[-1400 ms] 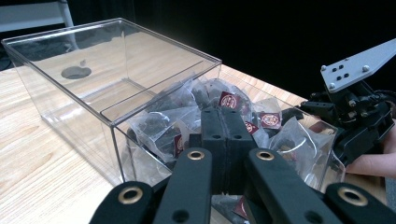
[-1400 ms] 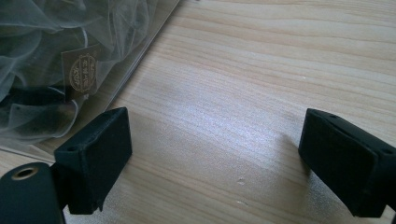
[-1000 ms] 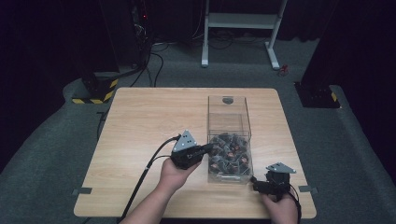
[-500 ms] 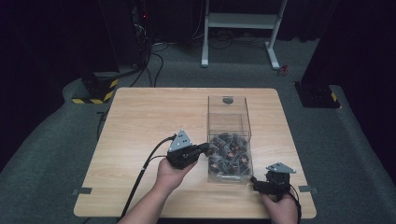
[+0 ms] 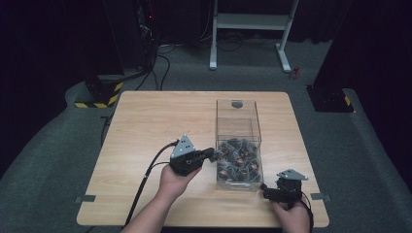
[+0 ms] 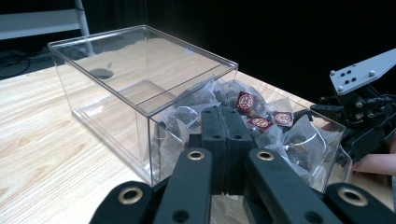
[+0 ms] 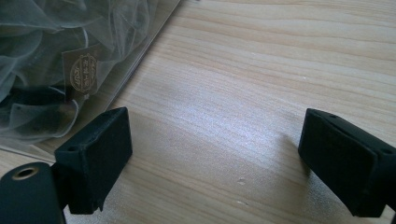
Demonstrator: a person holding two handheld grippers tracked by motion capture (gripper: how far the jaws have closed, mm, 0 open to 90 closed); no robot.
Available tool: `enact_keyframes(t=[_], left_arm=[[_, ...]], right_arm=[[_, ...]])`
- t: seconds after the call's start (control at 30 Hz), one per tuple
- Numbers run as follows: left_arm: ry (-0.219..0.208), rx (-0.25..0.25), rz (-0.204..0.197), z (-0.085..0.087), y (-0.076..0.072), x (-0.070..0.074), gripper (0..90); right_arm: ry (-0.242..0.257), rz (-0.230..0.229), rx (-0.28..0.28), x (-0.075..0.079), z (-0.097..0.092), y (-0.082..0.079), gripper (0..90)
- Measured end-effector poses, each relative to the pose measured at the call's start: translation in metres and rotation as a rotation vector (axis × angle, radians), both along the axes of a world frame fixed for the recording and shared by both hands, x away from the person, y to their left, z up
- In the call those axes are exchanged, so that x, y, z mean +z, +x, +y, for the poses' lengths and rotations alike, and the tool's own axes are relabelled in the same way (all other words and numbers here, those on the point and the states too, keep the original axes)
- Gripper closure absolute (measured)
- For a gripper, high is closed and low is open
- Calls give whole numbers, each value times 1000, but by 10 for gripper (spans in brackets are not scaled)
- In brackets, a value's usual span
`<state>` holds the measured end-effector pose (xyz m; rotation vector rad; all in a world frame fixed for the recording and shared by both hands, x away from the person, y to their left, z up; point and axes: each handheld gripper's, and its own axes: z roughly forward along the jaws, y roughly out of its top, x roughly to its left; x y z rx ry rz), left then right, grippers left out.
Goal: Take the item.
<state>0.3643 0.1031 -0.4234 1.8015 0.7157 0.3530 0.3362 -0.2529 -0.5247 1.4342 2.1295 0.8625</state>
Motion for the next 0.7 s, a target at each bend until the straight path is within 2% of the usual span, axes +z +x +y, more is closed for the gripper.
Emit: enact_keyframes(t=[0.47,0.7], left_arm=[[-9,33,-6,15,-2,0,898],[-11,63,-9,28,-3,-1,898]], right_arm=[[0,0,0,0,0,0,94],[0,0,0,0,0,0,95]])
